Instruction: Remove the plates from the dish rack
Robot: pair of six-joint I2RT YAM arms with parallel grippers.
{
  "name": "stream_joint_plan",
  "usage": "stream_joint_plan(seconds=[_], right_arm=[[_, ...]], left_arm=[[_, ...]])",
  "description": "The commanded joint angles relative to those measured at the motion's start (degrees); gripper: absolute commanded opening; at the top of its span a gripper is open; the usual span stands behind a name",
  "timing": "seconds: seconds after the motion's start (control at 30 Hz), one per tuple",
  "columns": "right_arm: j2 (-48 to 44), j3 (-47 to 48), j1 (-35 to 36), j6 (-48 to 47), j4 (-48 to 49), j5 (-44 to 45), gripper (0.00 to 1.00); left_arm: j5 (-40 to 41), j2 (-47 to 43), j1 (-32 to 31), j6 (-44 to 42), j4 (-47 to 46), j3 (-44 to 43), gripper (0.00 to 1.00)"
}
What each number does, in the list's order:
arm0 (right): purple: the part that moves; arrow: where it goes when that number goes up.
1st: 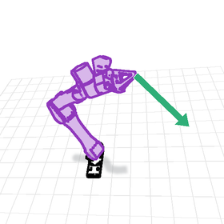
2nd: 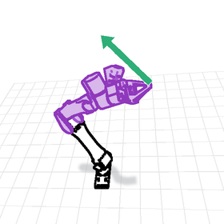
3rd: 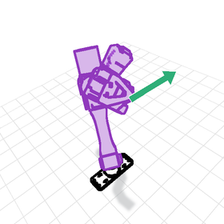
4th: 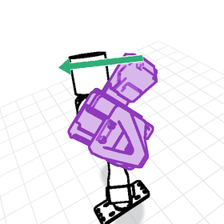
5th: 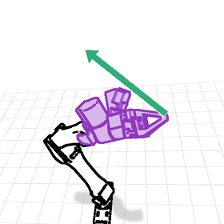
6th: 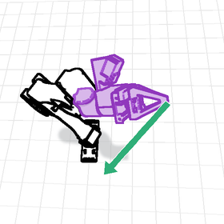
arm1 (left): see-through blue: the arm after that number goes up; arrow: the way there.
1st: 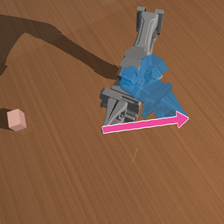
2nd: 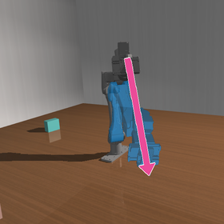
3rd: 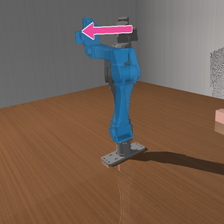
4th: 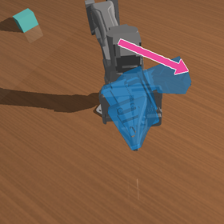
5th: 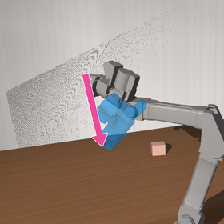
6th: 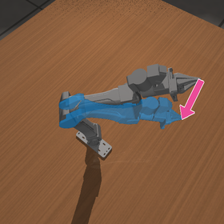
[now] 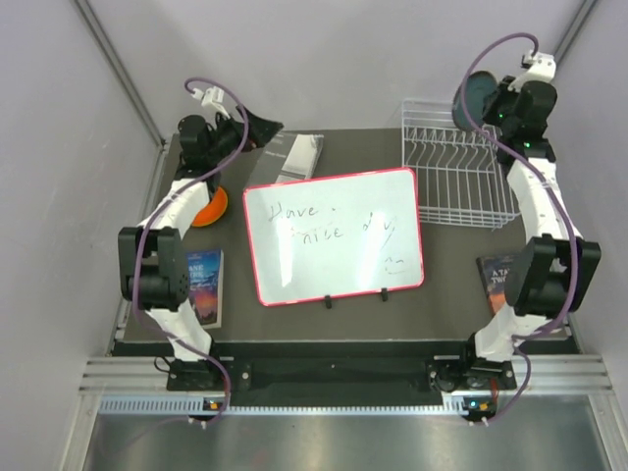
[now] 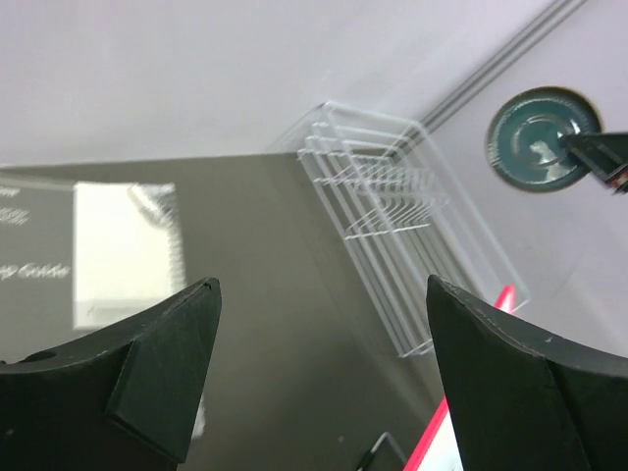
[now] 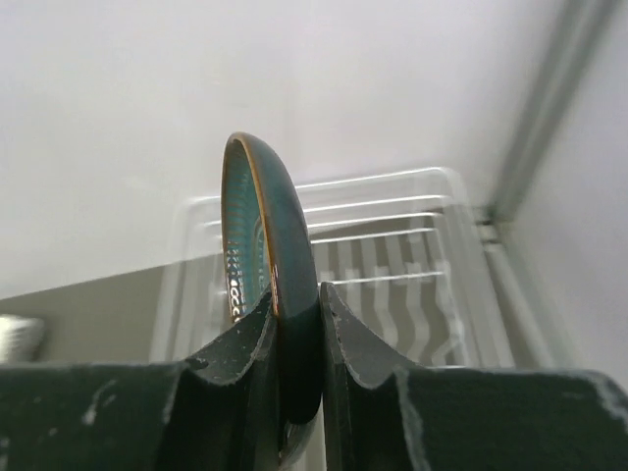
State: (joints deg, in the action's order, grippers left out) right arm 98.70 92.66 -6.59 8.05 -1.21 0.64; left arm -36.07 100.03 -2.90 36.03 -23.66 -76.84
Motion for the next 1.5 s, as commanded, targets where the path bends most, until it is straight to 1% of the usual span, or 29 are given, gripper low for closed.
stream_joint_plan(seconds=[0.0, 0.07, 0.1, 0.13, 0.17, 0.2, 0.23, 0.27, 0.33, 0.47, 0.77, 1.0, 1.13, 1.2, 1.23, 1.27, 1.37, 1.4, 1.43, 1.47], right_arm=[[-4.7, -6.1, 3.2, 13.5, 10.2, -16.8, 0.0], [-5.3, -8.8, 5.1, 19.0, 14.2, -20.9, 0.0], [-5.0, -10.6, 5.9, 20.8, 18.0, -22.6, 0.0], [-4.7, -11.4, 6.1, 22.7, 20.0, -26.2, 0.0], [-4.0, -12.1, 8.8, 26.0, 22.4, -28.0, 0.0], [-3.5, -13.0, 9.6, 27.7, 25.8, -29.9, 0.0], [-2.9, -13.2, 10.4, 29.3, 27.7, -30.6, 0.0], [-1.5, -13.2, 12.3, 31.5, 29.0, -31.5, 0.0], [-0.2, -12.2, 14.1, 32.8, 31.0, -32.6, 0.0], [3.7, -10.9, 18.6, 35.0, 33.7, -33.1, 0.0], [12.5, -3.4, 22.5, 41.7, 39.6, -36.5, 0.0], [17.8, 5.3, 24.1, 43.3, 39.2, -38.2, 0.0], [20.3, 9.8, 24.9, 44.8, 38.4, -39.4, 0.0], [21.3, 11.3, 25.3, 44.7, 37.9, -39.9, 0.0], [21.4, 11.7, 25.7, 44.3, 36.9, -40.1, 0.0], [21.9, 12.4, 25.8, 44.2, 36.6, -40.4, 0.0], [22.5, 12.8, 26.2, 44.2, 36.4, -41.4, 0.0], [22.6, 12.9, 26.2, 44.2, 36.4, -41.9, 0.0], [22.8, 12.9, 26.3, 44.2, 36.4, -42.0, 0.0], [22.7, 12.9, 26.2, 44.2, 36.2, -42.2, 0.0]], left_arm=[[-5.1, 5.3, -1.3, 8.3, -13.8, -5.2, 0.89], [-6.5, 7.3, -1.8, 11.5, -16.4, -6.7, 0.89], [-7.1, 9.3, -2.4, 12.8, -19.9, -7.3, 0.89], [-7.5, 10.3, -2.6, 14.3, -21.9, -7.7, 0.89], [-8.5, 11.3, -2.8, 17.6, -24.6, -8.4, 0.89], [-8.7, 13.3, -3.3, 19.2, -26.7, -8.8, 0.89], [-9.1, 14.3, -3.5, 20.8, -30.4, -9.2, 0.89], [-9.4, 16.0, -3.8, 23.0, -31.7, -10.2, 0.89], [-9.6, 17.2, -4.5, 24.4, -34.3, -10.7, 0.88], [-9.2, 19.1, -5.3, 24.8, -33.9, -11.9, 0.88], [-8.9, 21.9, -6.4, 25.6, -33.9, -14.5, 0.88], [-9.3, 22.1, -6.7, 24.9, -31.7, -14.6, 0.84], [-9.5, 22.6, -6.7, 24.0, -30.7, -15.1, 0.8], [-9.8, 22.9, -6.8, 23.8, -30.0, -15.6, 0.72], [-9.9, 23.4, -6.8, 23.9, -30.0, -16.1, 0.67], [-10.1, 23.5, -6.8, 24.0, -30.0, -16.3, 0.57], [-9.6, 23.5, -6.8, 23.8, -30.0, -16.2, 0.35], [-9.7, 23.5, -6.8, 23.8, -30.0, -16.2, 0.2], [-9.7, 23.5, -6.8, 23.6, -30.1, -16.2, 0.12], [-9.8, 23.4, -6.8, 23.3, -30.0, -16.2, 0.0]])
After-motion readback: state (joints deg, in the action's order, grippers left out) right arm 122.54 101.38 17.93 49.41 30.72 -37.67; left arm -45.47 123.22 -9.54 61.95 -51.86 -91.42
